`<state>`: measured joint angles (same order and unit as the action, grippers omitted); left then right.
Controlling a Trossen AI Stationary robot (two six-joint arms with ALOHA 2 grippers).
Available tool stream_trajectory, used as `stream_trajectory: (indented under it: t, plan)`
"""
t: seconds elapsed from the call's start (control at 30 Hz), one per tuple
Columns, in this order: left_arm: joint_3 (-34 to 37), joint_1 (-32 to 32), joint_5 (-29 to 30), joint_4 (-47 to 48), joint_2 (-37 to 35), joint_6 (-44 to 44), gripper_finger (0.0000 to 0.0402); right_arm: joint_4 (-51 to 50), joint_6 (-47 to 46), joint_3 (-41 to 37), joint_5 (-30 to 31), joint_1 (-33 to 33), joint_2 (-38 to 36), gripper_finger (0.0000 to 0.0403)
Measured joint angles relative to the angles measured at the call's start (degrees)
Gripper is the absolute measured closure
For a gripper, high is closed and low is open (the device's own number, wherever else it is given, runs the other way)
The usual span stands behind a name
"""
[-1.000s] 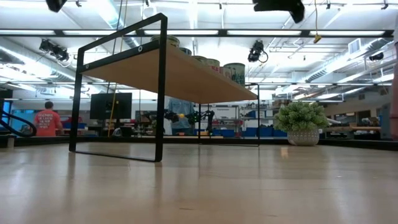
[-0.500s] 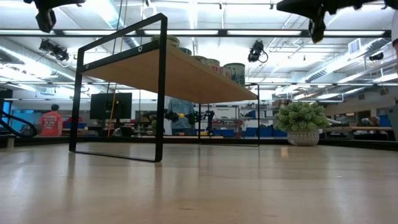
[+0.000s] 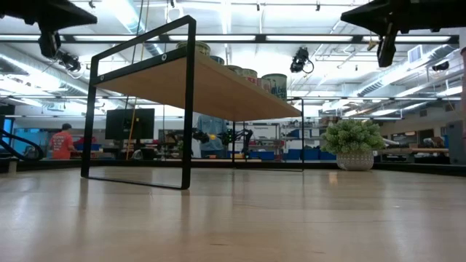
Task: Pick and place cans onto a shelf
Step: Return to Home Position
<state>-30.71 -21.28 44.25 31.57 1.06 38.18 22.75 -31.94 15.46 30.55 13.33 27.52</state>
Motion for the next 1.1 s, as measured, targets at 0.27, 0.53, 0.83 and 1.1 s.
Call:
stream_trajectory:
  t: [0.27, 0.53, 0.83, 1.1]
  plan:
    - [4.45, 0.00, -0.55, -0.35, -0.83, 3.51, 0.0397, 3.41, -0.04, -4.21, 1.00, -0.01, -4.63, 0.0401]
    - [5.78, 0.00, -0.74, -1.21, -0.85, 5.01, 0.0398, 13.43, -0.06, -12.00, 2.71, -0.01, -8.91, 0.0402]
    - [8.54, 0.00, -3.99, -11.47, -0.83, 3.37, 0.0398, 14.25, 0.96, -15.12, 5.29, -0.14, -13.98, 0.0402]
    - [22.35, -0.02, -6.64, -30.49, -0.83, 6.36, 0.0398, 14.02, -1.91, -15.12, 2.36, -0.12, -14.61, 0.0402]
